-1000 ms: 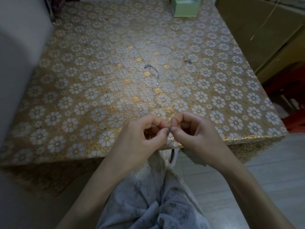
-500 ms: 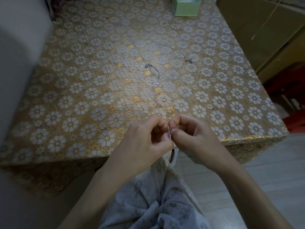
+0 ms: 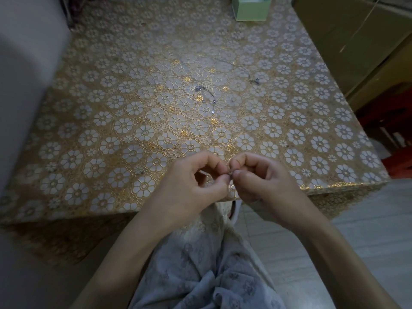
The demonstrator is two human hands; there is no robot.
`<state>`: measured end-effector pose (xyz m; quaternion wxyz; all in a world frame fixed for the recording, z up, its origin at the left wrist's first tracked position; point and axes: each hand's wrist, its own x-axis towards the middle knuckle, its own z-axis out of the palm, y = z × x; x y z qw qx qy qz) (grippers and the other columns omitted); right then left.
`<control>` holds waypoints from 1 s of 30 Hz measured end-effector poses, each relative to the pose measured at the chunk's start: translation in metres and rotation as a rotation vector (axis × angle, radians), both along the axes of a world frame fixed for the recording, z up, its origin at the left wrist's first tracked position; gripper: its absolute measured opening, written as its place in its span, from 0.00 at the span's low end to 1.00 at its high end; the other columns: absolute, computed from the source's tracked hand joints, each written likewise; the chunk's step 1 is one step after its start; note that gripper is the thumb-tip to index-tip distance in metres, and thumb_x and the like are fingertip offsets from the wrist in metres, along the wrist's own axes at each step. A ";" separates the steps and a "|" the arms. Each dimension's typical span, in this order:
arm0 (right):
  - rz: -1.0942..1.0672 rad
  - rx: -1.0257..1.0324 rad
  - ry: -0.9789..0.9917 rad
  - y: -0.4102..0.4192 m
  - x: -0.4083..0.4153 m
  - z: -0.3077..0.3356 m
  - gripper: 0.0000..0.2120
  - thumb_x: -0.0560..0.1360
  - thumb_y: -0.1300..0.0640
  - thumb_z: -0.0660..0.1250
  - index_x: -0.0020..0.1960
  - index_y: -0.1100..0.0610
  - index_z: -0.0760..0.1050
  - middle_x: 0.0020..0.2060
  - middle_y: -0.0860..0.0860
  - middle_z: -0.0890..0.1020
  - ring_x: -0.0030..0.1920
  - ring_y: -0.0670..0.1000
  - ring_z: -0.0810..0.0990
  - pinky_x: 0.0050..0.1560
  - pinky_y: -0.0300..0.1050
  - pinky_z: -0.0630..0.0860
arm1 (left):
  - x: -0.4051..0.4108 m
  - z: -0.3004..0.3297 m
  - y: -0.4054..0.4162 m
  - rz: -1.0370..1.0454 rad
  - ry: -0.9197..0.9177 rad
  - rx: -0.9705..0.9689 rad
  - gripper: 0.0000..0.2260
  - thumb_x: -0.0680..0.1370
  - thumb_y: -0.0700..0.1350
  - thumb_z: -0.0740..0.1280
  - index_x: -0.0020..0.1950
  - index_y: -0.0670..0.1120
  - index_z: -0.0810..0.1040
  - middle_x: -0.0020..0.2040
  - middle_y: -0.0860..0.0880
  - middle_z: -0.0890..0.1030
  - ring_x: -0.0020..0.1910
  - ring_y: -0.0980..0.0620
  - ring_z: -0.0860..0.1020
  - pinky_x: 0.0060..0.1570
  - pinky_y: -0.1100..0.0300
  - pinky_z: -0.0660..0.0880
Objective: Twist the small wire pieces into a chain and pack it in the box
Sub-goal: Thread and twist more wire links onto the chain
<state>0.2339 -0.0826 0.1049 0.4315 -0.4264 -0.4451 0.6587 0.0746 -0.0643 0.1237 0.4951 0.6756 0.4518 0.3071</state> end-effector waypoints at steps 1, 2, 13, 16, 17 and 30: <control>0.005 -0.005 0.002 0.000 0.000 0.001 0.10 0.69 0.62 0.62 0.34 0.50 0.77 0.23 0.45 0.67 0.23 0.42 0.62 0.24 0.33 0.60 | 0.000 0.000 0.000 -0.002 -0.017 -0.024 0.09 0.65 0.52 0.69 0.39 0.48 0.79 0.36 0.51 0.81 0.34 0.42 0.76 0.33 0.53 0.73; 0.007 -0.008 0.006 0.000 0.001 0.002 0.09 0.69 0.62 0.62 0.35 0.51 0.76 0.23 0.45 0.67 0.23 0.42 0.62 0.24 0.33 0.60 | -0.001 0.001 0.000 -0.002 -0.034 -0.049 0.06 0.65 0.49 0.70 0.37 0.47 0.79 0.36 0.50 0.81 0.33 0.46 0.75 0.33 0.56 0.72; 0.034 -0.004 0.010 0.000 0.002 0.005 0.09 0.70 0.63 0.62 0.35 0.52 0.76 0.22 0.45 0.67 0.23 0.42 0.62 0.24 0.33 0.60 | -0.002 0.006 0.002 0.033 -0.180 -0.174 0.03 0.68 0.39 0.69 0.37 0.45 0.77 0.35 0.50 0.82 0.36 0.55 0.80 0.40 0.62 0.76; 0.033 -0.008 0.015 -0.001 0.002 0.004 0.07 0.70 0.63 0.62 0.36 0.55 0.74 0.22 0.45 0.67 0.23 0.42 0.62 0.24 0.33 0.60 | -0.002 0.008 0.002 0.022 -0.184 -0.182 0.07 0.73 0.32 0.68 0.39 0.43 0.76 0.33 0.52 0.81 0.35 0.58 0.78 0.39 0.67 0.75; 0.034 -0.010 0.016 -0.001 0.002 0.004 0.06 0.70 0.63 0.62 0.37 0.56 0.74 0.22 0.44 0.67 0.23 0.42 0.62 0.24 0.33 0.60 | -0.002 0.009 0.002 0.018 -0.179 -0.186 0.08 0.73 0.30 0.66 0.40 0.43 0.76 0.32 0.53 0.80 0.34 0.59 0.78 0.38 0.69 0.74; 0.005 0.025 -0.016 0.000 0.002 0.007 0.07 0.70 0.63 0.62 0.36 0.55 0.74 0.22 0.43 0.67 0.23 0.42 0.62 0.23 0.33 0.60 | -0.005 0.010 0.003 -0.026 -0.045 -0.140 0.03 0.72 0.46 0.68 0.39 0.50 0.80 0.30 0.54 0.77 0.32 0.58 0.74 0.35 0.64 0.71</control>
